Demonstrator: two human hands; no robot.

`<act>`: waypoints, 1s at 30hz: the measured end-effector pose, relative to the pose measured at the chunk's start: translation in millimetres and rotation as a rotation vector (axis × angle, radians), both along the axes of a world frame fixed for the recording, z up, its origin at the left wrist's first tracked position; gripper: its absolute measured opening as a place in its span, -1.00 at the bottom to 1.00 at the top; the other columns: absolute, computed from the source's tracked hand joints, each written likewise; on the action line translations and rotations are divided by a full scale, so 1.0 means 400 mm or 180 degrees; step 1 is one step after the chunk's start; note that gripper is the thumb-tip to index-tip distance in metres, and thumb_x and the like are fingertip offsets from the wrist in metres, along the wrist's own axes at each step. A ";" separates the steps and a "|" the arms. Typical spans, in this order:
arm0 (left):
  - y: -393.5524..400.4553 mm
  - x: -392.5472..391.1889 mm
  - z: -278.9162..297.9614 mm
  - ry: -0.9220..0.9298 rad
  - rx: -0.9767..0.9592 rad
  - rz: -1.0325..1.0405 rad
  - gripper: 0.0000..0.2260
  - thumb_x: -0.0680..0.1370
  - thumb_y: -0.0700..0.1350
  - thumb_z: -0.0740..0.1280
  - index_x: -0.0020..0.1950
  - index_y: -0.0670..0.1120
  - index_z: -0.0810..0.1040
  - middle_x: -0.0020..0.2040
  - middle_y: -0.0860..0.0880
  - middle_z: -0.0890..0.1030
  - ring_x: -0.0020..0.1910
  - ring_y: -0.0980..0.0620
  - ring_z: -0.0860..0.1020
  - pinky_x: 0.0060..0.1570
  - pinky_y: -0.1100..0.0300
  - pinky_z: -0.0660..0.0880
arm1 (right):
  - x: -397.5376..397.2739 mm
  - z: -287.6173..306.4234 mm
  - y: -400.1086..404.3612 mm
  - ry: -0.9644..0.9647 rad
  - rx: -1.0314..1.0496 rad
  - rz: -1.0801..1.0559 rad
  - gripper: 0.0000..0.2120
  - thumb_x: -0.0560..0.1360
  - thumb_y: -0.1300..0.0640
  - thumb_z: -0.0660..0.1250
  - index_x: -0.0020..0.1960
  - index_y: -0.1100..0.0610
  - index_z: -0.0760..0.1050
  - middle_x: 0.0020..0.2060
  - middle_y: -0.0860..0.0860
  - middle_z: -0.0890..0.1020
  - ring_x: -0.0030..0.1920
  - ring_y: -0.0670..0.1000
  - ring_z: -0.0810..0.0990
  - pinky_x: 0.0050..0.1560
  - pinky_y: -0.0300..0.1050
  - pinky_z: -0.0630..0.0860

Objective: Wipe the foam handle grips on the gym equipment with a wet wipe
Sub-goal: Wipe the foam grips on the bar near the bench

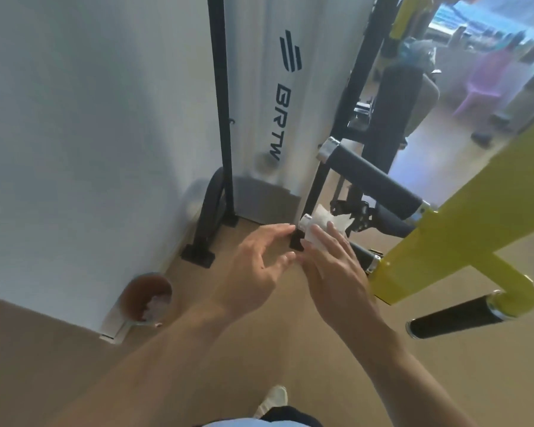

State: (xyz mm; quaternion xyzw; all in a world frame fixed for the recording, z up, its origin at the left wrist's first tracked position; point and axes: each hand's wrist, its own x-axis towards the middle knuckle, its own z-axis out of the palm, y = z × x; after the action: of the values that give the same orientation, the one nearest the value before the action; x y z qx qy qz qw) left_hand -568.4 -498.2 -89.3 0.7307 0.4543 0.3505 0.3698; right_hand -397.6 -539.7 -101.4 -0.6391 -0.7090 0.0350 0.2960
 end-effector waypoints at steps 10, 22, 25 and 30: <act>0.161 0.046 0.005 0.0283 0.0199 -0.0251 -0.71 0.60 0.00 0.35 0.32 0.08 0.58 0.29 0.14 0.61 0.33 0.19 0.50 0.37 0.11 0.44 | 0.032 0.093 0.098 -0.1218 -0.1251 -0.0703 -0.63 0.59 0.00 0.25 0.37 0.05 0.41 0.12 0.00 0.67 0.18 0.12 0.56 0.25 0.04 0.32; 0.299 0.051 -0.059 0.0472 0.0815 -0.1427 -0.64 0.59 0.15 0.22 0.21 0.02 0.67 0.20 0.06 0.67 0.39 0.08 0.50 0.41 -0.02 0.38 | -0.017 0.106 0.127 -0.1264 -0.1587 -0.0806 -0.39 0.63 -0.25 0.07 0.52 0.12 0.27 0.32 0.03 0.56 0.34 0.08 0.49 0.51 0.06 0.17; 0.320 0.047 -0.055 0.0426 0.0764 -0.1523 -0.64 0.54 0.19 0.24 0.16 0.07 0.68 0.18 0.10 0.69 0.39 0.08 0.50 0.42 -0.05 0.34 | 0.001 0.142 0.107 -0.1427 -0.1698 -0.0944 -0.62 0.62 -0.15 0.17 0.32 0.04 0.46 0.15 -0.01 0.65 0.17 0.05 0.58 0.40 0.02 0.31; 0.325 0.060 -0.035 0.0200 0.0363 -0.1647 -0.66 0.49 0.18 0.27 0.15 0.08 0.64 0.15 0.00 0.71 0.37 -0.02 0.53 0.46 -0.10 0.28 | -0.002 0.132 0.102 -0.1601 -0.1900 -0.1324 -0.71 0.64 -0.01 0.18 0.29 0.10 0.39 0.11 0.06 0.60 0.13 0.11 0.55 0.42 0.06 0.23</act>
State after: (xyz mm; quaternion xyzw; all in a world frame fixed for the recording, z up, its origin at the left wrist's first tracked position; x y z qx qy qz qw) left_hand -544.5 -368.3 -103.2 0.8528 0.2431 0.2465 0.3910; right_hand -398.5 -499.1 -48.7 -0.8143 -0.5741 0.0213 -0.0826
